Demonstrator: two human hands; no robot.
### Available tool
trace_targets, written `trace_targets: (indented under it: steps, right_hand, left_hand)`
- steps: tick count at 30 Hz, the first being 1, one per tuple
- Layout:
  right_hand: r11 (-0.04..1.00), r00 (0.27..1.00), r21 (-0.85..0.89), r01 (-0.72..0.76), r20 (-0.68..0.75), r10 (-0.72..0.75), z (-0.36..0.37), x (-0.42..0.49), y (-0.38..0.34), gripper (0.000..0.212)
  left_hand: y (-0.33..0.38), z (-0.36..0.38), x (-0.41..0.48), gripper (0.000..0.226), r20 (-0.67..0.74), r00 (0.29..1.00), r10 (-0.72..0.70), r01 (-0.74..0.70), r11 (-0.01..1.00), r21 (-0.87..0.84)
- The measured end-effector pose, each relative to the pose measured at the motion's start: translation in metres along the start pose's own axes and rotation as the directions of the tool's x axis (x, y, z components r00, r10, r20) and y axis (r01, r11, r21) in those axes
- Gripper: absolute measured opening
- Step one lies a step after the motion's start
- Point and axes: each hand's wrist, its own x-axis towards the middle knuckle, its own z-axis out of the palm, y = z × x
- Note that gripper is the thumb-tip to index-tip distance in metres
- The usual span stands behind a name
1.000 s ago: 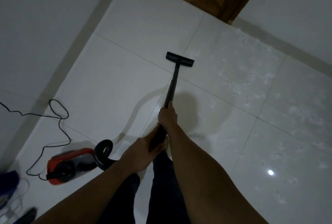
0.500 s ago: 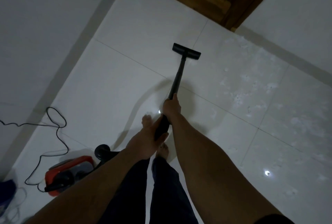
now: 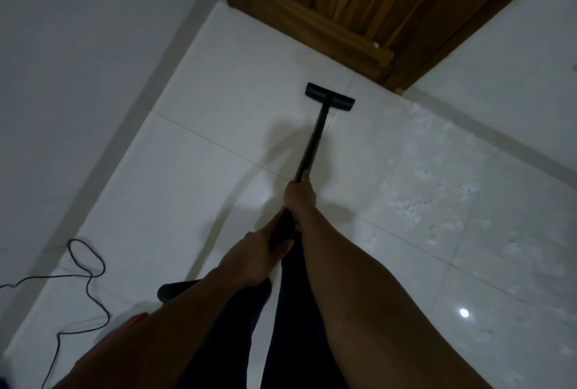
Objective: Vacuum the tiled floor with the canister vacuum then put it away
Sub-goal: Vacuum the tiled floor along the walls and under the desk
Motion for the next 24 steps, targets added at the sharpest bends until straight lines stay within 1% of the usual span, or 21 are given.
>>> trace_targets:
  steps: [2, 5, 10, 13, 16, 18, 20, 22, 24]
  right_hand:
    - [1.000, 1.000, -0.014, 0.016, -0.002, -0.016, -0.003, 0.016, -0.023, 0.060]
    - [1.000, 1.000, 0.004, 0.016, 0.014, -0.016, -0.004, 0.040, -0.054, 0.062]
    - [0.995, 0.997, 0.077, -0.070, -0.007, 0.071, 0.000, 0.066, -0.102, 0.058]
    - [0.986, 0.994, 0.131, -0.105, 0.007, 0.105, 0.006, 0.079, -0.128, 0.058]
    - [0.977, 0.992, 0.169, -0.127, 0.026, 0.124, 0.014, 0.083, -0.143, 0.057]
    - [0.973, 0.990, 0.184, -0.138, 0.033, 0.134, 0.020, 0.083, -0.148, 0.058]
    - [0.969, 0.991, 0.205, -0.135, 0.036, 0.130, 0.024, 0.081, -0.152, 0.058]
    - [0.980, 0.993, 0.163, -0.115, 0.023, 0.113, 0.026, 0.081, -0.156, 0.058]
    - [0.991, 0.996, 0.113, -0.075, -0.029, 0.079, 0.025, 0.075, -0.156, 0.057]
  left_hand:
    - [0.010, -0.011, 0.024, 0.062, 0.007, 1.000, -0.020, 0.020, 1.000, 0.001]
    - [0.024, -0.028, 0.055, 0.062, -0.016, 0.995, -0.100, 0.100, 0.994, 0.039]
    - [0.037, -0.066, 0.093, 0.066, -0.022, 0.989, -0.146, 0.147, 0.980, 0.133]
    - [0.039, -0.091, 0.112, 0.066, -0.043, 0.986, -0.160, 0.165, 0.968, 0.192]
    - [0.027, -0.107, 0.124, 0.068, -0.040, 0.987, -0.154, 0.159, 0.954, 0.254]
    - [0.015, -0.112, 0.126, 0.068, -0.021, 0.988, -0.151, 0.151, 0.959, 0.240]
    - [0.011, -0.118, 0.125, 0.068, -0.035, 0.992, -0.125, 0.129, 0.963, 0.238]
    - [0.013, -0.121, 0.125, 0.068, -0.056, 0.992, -0.114, 0.124, 0.969, 0.214]
    - [0.022, -0.122, 0.121, 0.067, -0.055, 0.995, -0.081, 0.090, 0.979, 0.183]
